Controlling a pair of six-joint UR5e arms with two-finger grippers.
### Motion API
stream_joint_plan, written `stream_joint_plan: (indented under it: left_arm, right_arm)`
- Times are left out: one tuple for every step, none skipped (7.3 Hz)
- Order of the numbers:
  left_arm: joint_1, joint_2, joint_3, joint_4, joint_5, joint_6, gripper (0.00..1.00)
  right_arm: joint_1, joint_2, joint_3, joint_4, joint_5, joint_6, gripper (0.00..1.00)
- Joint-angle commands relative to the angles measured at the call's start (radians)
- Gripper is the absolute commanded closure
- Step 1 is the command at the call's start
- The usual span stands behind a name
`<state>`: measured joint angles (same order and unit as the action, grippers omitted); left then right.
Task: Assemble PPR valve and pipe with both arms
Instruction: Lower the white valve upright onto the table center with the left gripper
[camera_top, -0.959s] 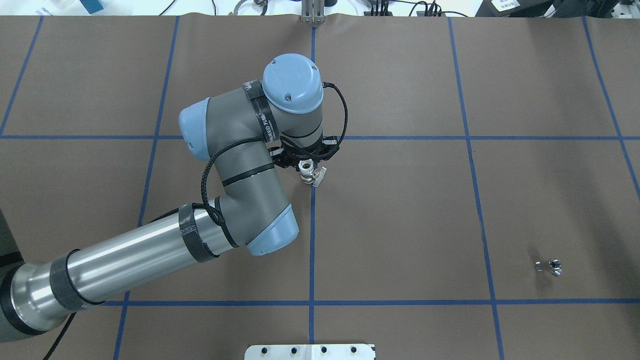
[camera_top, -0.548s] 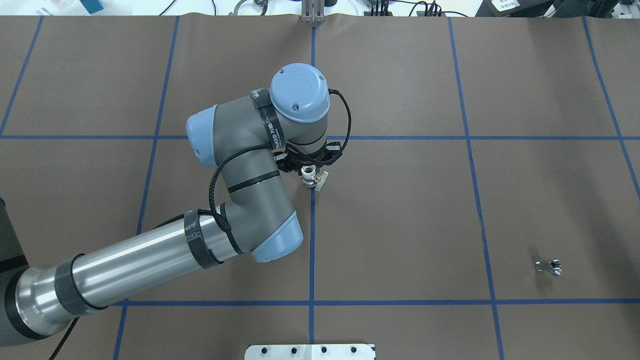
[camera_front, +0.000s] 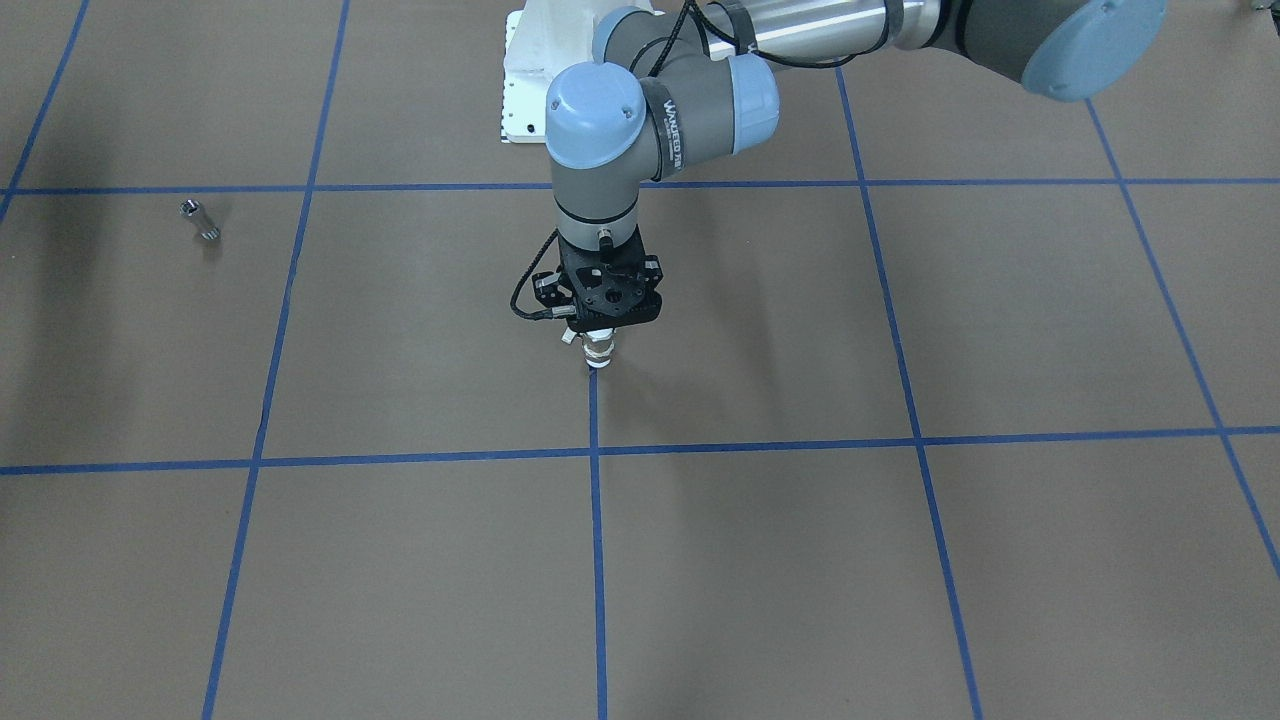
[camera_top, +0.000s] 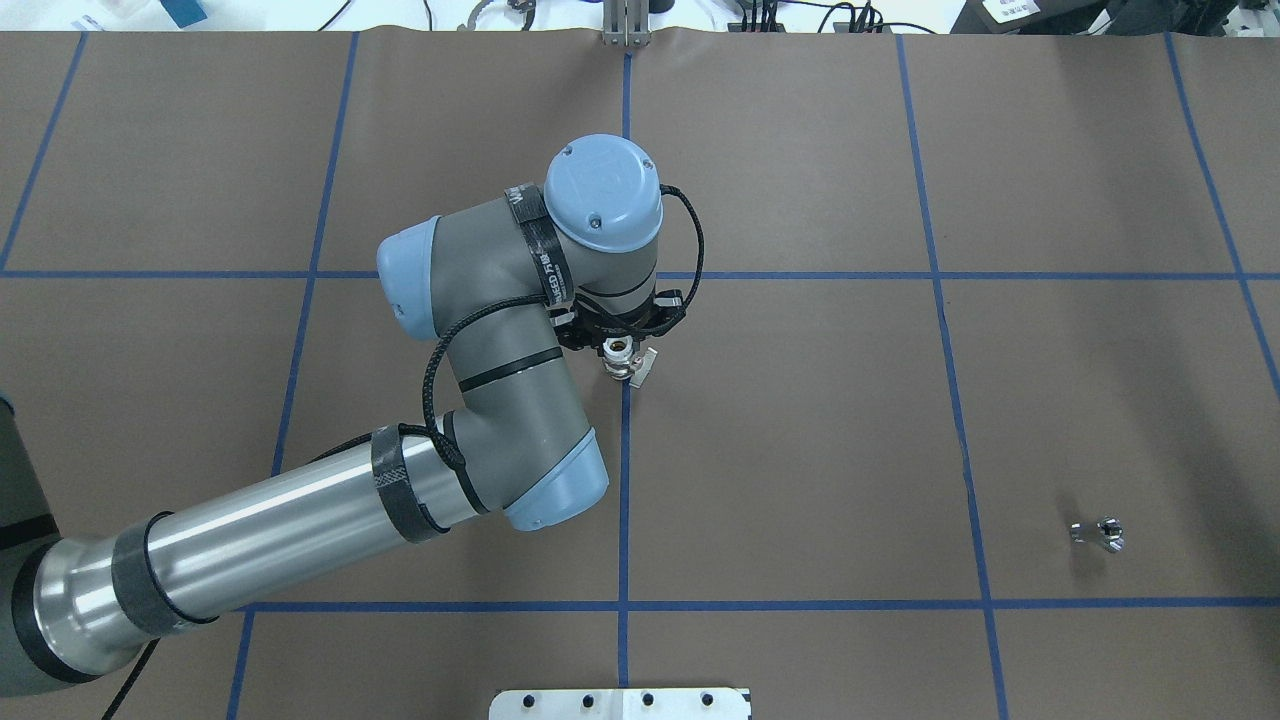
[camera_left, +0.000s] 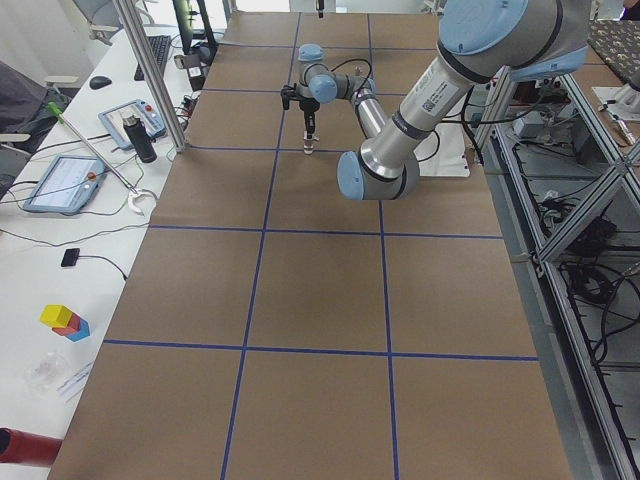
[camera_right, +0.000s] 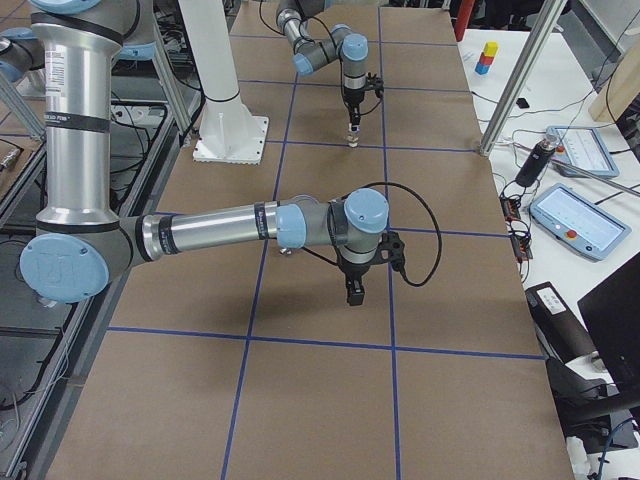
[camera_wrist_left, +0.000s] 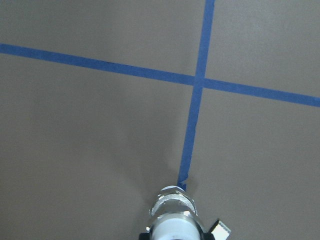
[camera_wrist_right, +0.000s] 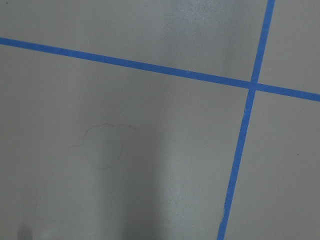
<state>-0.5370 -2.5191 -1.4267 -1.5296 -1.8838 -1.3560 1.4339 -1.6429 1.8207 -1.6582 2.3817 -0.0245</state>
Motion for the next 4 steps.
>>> stream_joint_plan:
  left_arm:
    - [0.0, -0.009, 0.002, 0.006, 0.0, 0.0, 1.0]
    - [0.0, -0.01, 0.0, 0.006, 0.0, 0.0, 1.0]
    - [0.0, -0.009, 0.002, 0.006, 0.0, 0.0, 1.0]
    - [0.0, -0.01, 0.006, 0.006, 0.0, 0.0, 1.0]
  right_arm:
    - [-0.003, 0.0, -0.001, 0.0, -0.003, 0.0, 0.01]
    - [-0.004, 0.0, -0.003, 0.0, -0.009, 0.0, 0.01]
    - [-0.004, 0.0, -0.003, 0.0, -0.009, 0.0, 0.01]
    - [-0.004, 0.0, -0.003, 0.0, -0.009, 0.0, 0.01]
